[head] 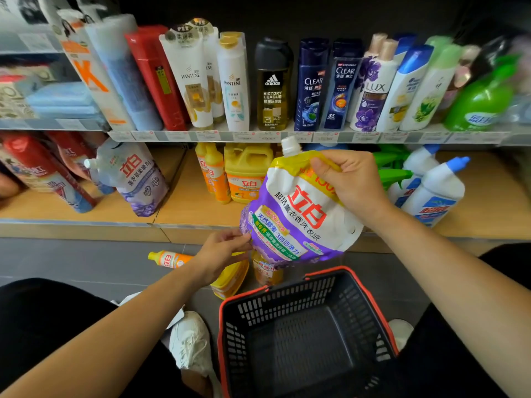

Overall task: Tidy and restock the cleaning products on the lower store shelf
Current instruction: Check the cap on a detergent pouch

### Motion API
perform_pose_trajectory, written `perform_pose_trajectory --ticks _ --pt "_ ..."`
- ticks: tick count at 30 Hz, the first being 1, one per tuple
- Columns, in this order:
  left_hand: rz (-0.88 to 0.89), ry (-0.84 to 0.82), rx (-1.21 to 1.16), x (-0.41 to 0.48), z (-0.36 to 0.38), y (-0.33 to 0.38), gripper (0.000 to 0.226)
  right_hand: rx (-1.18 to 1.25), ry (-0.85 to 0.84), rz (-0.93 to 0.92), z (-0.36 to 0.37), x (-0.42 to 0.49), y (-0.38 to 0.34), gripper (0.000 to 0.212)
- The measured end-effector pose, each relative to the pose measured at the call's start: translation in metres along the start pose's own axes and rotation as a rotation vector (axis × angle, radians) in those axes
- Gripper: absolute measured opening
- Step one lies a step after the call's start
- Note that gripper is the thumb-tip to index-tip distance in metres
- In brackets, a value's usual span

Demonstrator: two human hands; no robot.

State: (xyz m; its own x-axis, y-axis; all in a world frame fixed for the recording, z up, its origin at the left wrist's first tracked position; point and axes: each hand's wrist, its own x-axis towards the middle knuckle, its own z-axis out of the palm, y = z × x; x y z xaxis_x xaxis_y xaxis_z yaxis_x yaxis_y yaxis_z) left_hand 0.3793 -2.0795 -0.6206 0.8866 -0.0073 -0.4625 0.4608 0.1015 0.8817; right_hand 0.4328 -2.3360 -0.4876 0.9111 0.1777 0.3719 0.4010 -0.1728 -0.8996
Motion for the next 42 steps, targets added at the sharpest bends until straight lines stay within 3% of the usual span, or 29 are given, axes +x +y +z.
perform_pose_trajectory --ticks 4,8,11,14,17,19,21,22,24,26,28,31,34,38,42 --pt "0.14 0.189 -0.1 0.004 -0.001 0.003 0.017 -0.061 0.106 0.037 -0.011 0.002 0.015 0.01" --pt "0.319 0.289 -0.113 0.002 -0.006 0.015 0.026 -0.136 0.194 0.146 -0.014 0.001 0.047 0.025" --pt "0.494 0.38 0.056 -0.001 -0.008 0.029 0.029 -0.151 0.21 0.249 -0.015 0.001 0.07 0.034" --pt "0.701 0.457 0.339 -0.011 -0.008 0.047 0.028 -0.101 0.216 0.404 -0.012 -0.001 0.091 0.021" --pt "0.854 0.445 0.418 -0.028 0.001 0.064 0.016 -0.026 0.267 0.576 -0.011 0.002 0.102 0.02" --pt "0.954 0.422 0.46 -0.038 0.007 0.074 0.01 -0.066 0.402 0.551 -0.013 0.006 0.097 0.01" --pt "1.068 0.407 0.553 -0.045 0.011 0.082 0.01 -0.122 0.458 0.41 -0.013 0.007 0.08 0.009" --pt "1.11 0.399 0.605 -0.047 0.012 0.084 0.012 -0.125 0.403 0.327 -0.01 0.005 0.068 0.014" --pt "1.159 0.359 0.671 -0.051 0.014 0.086 0.014 -0.064 0.129 0.208 0.005 -0.001 0.047 0.023" --pt "1.184 0.311 0.709 -0.054 0.017 0.083 0.012 -0.011 -0.161 0.187 0.024 -0.009 0.033 0.031" --pt "1.184 0.278 0.72 -0.056 0.02 0.079 0.013 0.029 -0.304 0.19 0.037 -0.015 0.027 0.033" --pt "1.195 0.245 0.685 -0.06 0.024 0.076 0.012 0.143 -0.357 0.23 0.044 -0.022 0.025 0.03" --pt "1.216 0.244 0.636 -0.065 0.027 0.077 0.013 0.225 -0.358 0.243 0.048 -0.024 0.025 0.015" --pt "1.24 0.25 0.607 -0.071 0.033 0.078 0.013 0.406 -0.241 0.305 0.049 -0.027 0.019 0.009" --pt "1.287 0.196 0.708 -0.073 0.031 0.077 0.012 0.387 -0.182 0.27 0.042 -0.026 0.015 0.013"
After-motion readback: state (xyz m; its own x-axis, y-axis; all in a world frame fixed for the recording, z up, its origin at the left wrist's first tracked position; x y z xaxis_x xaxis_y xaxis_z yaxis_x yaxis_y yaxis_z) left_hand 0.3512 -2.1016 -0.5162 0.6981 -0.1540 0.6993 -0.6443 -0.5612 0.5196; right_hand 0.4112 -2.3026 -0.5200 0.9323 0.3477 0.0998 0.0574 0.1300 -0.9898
